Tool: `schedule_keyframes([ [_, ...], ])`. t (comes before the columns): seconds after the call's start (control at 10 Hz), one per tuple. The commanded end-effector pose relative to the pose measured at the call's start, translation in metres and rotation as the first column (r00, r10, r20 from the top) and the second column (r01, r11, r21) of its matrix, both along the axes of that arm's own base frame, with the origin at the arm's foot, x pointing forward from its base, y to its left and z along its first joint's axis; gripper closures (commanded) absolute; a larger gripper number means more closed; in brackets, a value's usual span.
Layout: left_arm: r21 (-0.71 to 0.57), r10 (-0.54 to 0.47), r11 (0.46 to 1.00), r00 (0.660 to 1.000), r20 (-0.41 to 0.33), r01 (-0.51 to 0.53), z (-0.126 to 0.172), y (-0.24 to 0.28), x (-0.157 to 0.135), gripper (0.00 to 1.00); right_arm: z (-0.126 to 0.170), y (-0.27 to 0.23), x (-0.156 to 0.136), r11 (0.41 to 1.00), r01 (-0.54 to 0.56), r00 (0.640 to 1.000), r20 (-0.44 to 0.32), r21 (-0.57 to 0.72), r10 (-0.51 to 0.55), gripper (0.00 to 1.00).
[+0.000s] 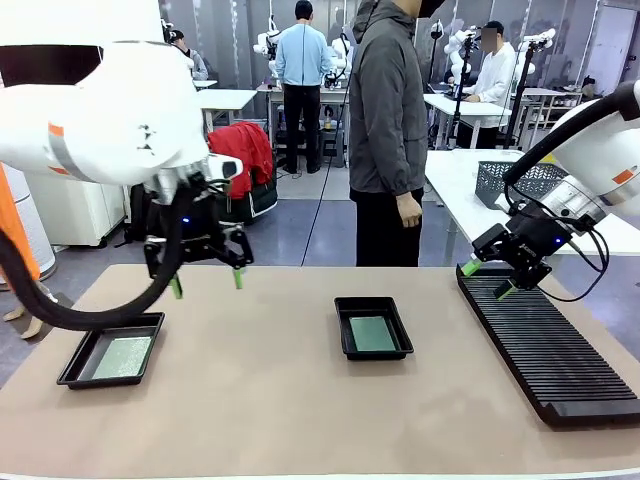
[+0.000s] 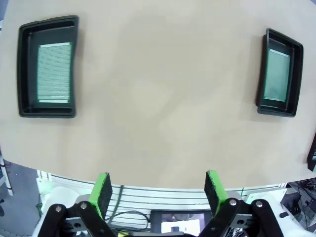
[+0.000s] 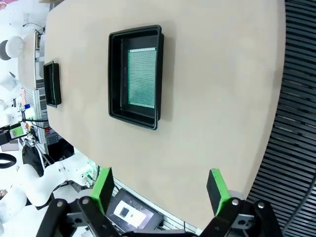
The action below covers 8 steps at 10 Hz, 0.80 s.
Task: Inspect and transfer BCBs to ESD trays.
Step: Pick up the ESD tray and place it on the left side of the table.
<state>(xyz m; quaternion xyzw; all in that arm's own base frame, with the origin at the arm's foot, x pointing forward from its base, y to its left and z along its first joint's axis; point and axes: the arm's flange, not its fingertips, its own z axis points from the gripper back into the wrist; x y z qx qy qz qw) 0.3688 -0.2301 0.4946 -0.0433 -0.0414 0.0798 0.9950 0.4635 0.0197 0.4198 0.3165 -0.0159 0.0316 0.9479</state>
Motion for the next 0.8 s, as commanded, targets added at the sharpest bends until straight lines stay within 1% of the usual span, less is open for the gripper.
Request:
schedule_keyframes([
  [0.0,-0.027,0.025,0.999,0.999,0.037,-0.024,-0.007,-0.032,0.008,0.00,0.004,0.009,0.000,1.000,0.017,1.000,-0.003,-0.008,-0.017,0.00],
  [0.1,-0.032,0.032,0.999,0.997,0.073,-0.030,-0.012,-0.054,0.011,0.00,0.004,0.009,0.000,1.000,0.017,1.000,-0.003,-0.008,-0.017,0.00],
  [0.3,-0.025,0.007,1.000,0.994,0.109,-0.004,-0.024,-0.095,0.020,0.00,0.004,0.009,0.000,1.000,0.017,1.000,-0.003,-0.008,-0.017,0.00],
  [0.4,-0.025,-0.003,1.000,0.994,0.108,0.006,-0.028,-0.107,0.023,0.00,0.004,0.009,0.000,1.000,0.017,1.000,-0.003,-0.008,-0.017,0.00],
  [0.7,0.010,-0.056,0.998,0.988,0.141,0.055,-0.053,-0.153,0.046,0.00,0.004,0.009,0.000,1.000,0.017,1.000,-0.003,-0.008,-0.017,0.00],
])
